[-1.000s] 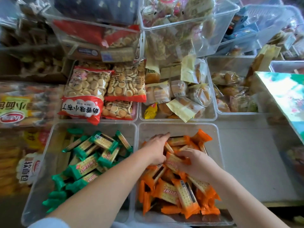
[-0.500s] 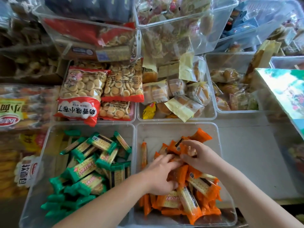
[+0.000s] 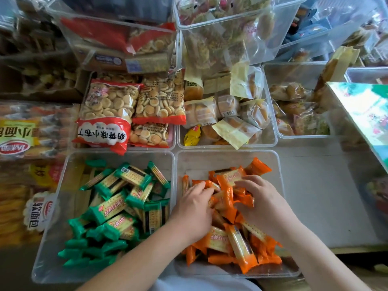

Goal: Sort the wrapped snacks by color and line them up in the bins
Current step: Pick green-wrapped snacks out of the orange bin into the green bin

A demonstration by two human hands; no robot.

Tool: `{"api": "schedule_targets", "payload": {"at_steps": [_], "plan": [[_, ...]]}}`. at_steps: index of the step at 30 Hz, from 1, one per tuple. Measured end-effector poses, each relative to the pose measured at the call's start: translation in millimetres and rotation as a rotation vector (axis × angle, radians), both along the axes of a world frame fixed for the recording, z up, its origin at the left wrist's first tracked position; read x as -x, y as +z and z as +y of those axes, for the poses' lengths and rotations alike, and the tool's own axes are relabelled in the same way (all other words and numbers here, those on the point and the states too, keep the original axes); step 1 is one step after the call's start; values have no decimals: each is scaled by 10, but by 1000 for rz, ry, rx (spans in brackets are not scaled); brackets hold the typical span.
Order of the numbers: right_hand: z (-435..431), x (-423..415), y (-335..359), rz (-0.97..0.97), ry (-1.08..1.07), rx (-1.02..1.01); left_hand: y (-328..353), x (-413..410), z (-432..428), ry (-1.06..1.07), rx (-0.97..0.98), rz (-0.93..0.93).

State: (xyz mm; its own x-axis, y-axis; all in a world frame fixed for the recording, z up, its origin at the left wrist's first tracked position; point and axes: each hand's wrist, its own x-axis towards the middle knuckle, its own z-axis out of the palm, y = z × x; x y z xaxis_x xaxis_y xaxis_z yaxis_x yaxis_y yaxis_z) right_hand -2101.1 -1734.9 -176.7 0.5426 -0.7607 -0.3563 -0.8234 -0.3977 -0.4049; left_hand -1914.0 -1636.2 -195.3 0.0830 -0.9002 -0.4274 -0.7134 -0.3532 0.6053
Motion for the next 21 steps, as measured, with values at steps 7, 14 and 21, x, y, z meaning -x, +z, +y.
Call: {"api": "schedule_targets", "payload": {"at_steps": [7, 14, 21], "plan": [[326, -130, -240, 450, 157, -86, -78, -150, 229, -20, 118, -93], [37, -264, -247, 295, 92, 52, -60, -141, 373, -17, 175, -104], [-46, -125, -164, -109, -327, 211, -9, -147, 499, -26, 193, -227]]}}
